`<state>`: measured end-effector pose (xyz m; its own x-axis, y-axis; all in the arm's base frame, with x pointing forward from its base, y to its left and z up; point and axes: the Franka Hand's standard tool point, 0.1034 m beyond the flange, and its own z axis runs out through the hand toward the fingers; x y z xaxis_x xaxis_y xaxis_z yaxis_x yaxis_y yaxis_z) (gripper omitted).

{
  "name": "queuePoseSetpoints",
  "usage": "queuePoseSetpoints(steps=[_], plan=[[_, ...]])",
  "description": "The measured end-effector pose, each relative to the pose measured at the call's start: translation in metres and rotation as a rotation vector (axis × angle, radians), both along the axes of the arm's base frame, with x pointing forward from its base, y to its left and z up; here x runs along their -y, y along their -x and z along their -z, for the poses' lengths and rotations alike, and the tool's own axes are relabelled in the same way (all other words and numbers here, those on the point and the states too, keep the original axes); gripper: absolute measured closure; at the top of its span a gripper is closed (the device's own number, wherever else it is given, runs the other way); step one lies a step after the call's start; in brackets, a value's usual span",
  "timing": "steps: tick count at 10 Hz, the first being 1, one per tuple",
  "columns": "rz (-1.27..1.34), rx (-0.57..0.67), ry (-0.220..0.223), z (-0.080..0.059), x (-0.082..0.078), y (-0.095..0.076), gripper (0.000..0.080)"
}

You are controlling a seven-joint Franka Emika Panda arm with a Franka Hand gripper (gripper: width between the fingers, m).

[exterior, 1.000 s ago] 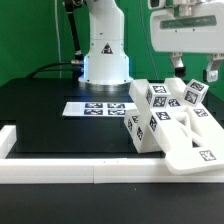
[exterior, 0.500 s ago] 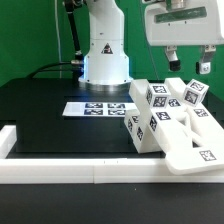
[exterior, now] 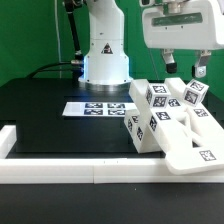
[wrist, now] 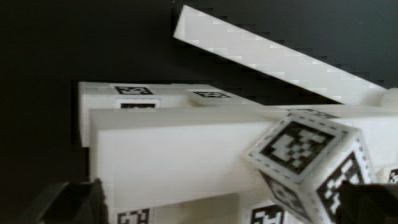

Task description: Assemble chair

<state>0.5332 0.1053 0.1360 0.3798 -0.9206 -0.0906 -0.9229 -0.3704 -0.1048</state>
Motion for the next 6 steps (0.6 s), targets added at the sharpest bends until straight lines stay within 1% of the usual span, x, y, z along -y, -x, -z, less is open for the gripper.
queuePoseSetpoints(steps=[2, 3, 4, 6], plan=[[0.003, 0.001, -0.008, -0.004, 0.003, 0.005, 0.015], [0.007, 0.006, -0.011, -0.003, 0.005, 0.015, 0.015], [0.012, 0.0, -0.01, 0.002, 0.008, 0.028, 0.015], [0.017, 0.015, 0.002, 0.009, 0.018, 0.038, 0.015]])
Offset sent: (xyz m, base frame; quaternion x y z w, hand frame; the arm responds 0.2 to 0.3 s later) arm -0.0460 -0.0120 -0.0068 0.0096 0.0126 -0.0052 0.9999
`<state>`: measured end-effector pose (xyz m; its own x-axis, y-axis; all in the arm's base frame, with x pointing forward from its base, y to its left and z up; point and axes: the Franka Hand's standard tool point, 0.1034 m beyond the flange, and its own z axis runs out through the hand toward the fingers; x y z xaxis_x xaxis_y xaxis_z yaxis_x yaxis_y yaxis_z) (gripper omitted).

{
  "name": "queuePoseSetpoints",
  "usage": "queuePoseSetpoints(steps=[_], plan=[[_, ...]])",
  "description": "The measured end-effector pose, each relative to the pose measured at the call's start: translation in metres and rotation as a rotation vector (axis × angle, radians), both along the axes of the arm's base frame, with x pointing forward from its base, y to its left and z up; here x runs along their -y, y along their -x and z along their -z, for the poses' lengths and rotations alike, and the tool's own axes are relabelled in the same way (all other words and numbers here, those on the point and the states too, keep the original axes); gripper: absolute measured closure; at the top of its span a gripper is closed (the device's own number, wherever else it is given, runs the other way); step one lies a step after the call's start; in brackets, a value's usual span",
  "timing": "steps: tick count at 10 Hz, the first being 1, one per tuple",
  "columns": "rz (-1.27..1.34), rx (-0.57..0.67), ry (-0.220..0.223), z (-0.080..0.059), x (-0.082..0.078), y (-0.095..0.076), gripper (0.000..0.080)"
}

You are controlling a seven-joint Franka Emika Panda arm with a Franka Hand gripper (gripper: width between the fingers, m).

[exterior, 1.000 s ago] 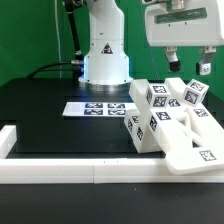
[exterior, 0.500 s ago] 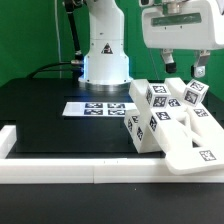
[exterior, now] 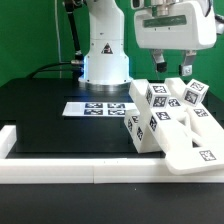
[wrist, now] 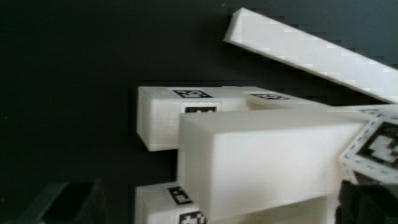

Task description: Assemble chair

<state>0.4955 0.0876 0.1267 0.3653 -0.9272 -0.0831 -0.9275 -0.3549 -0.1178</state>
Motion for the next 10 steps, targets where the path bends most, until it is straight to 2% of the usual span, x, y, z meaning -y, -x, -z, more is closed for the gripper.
queuePoseSetpoints(steps=[4, 8, 10], plan=[[0.001, -0.006, 0.0, 0.003, 0.0, 0.001, 0.015], [0.003, -0.023, -0.003, 0.007, -0.002, 0.011, 0.015], [0.002, -0.02, -0.005, 0.009, 0.002, 0.013, 0.015]])
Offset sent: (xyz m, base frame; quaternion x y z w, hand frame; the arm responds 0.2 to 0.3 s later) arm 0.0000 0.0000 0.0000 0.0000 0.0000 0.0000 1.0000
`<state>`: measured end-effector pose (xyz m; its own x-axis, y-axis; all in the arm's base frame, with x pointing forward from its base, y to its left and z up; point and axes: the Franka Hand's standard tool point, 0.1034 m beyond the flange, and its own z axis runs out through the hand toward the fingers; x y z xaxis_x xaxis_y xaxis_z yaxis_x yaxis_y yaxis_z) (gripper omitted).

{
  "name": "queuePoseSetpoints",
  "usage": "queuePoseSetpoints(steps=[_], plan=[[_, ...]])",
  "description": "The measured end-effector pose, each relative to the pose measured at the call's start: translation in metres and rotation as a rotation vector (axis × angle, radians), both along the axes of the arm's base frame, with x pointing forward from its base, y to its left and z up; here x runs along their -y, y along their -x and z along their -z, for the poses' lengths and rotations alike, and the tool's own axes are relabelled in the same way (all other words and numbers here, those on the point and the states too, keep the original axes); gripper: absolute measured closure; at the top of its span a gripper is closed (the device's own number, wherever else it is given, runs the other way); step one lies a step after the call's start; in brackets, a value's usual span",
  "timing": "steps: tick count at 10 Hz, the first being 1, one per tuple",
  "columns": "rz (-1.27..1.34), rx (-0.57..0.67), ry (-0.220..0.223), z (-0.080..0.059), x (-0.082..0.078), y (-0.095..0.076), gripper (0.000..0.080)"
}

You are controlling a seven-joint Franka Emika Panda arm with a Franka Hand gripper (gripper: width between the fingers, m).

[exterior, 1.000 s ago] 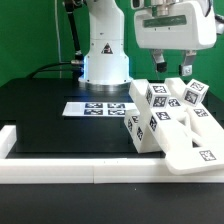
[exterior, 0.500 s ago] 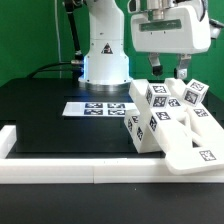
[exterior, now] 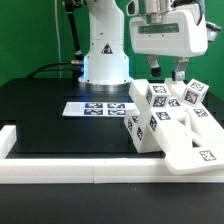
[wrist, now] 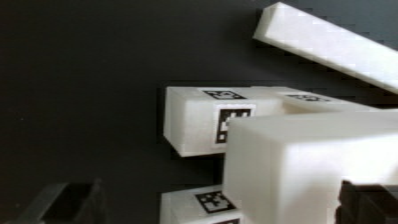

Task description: Assemble chair

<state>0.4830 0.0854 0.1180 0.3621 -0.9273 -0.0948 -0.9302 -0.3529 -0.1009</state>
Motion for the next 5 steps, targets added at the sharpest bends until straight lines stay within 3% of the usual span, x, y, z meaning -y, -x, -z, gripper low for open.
queuePoseSetpoints(steps=[5], plan=[[0.004, -0.007, 0.002, 0.0019, 0.0044, 0.0042, 0.015]])
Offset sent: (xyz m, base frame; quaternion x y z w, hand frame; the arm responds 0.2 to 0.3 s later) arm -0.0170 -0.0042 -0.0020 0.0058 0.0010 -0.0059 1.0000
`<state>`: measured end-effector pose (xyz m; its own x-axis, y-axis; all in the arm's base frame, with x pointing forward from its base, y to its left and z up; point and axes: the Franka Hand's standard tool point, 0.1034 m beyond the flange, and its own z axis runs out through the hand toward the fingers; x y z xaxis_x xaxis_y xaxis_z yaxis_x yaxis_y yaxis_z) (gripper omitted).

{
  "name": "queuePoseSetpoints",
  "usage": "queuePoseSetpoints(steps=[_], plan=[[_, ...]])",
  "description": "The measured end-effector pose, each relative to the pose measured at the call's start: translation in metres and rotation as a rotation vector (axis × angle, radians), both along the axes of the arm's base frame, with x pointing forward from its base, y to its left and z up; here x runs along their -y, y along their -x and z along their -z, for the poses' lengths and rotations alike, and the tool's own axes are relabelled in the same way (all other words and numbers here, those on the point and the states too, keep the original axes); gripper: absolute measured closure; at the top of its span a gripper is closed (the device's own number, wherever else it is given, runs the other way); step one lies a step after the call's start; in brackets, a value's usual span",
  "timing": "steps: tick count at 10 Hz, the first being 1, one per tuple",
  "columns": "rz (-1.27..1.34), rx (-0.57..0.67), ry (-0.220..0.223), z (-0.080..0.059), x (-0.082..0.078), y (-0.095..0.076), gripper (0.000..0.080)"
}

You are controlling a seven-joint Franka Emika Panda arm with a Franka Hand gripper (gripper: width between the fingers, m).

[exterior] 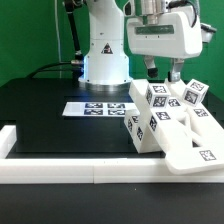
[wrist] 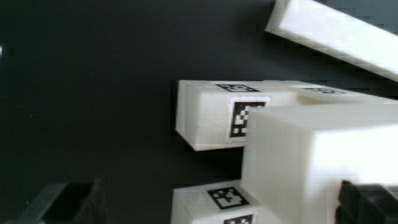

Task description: Assemble chair

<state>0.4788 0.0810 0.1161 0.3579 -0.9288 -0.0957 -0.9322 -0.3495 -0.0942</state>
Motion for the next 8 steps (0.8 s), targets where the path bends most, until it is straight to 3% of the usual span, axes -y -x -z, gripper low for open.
queuePoseSetpoints(steps=[8], plan=[[-0.003, -0.014, 0.021, 0.013, 0.008, 0.012, 0.015]])
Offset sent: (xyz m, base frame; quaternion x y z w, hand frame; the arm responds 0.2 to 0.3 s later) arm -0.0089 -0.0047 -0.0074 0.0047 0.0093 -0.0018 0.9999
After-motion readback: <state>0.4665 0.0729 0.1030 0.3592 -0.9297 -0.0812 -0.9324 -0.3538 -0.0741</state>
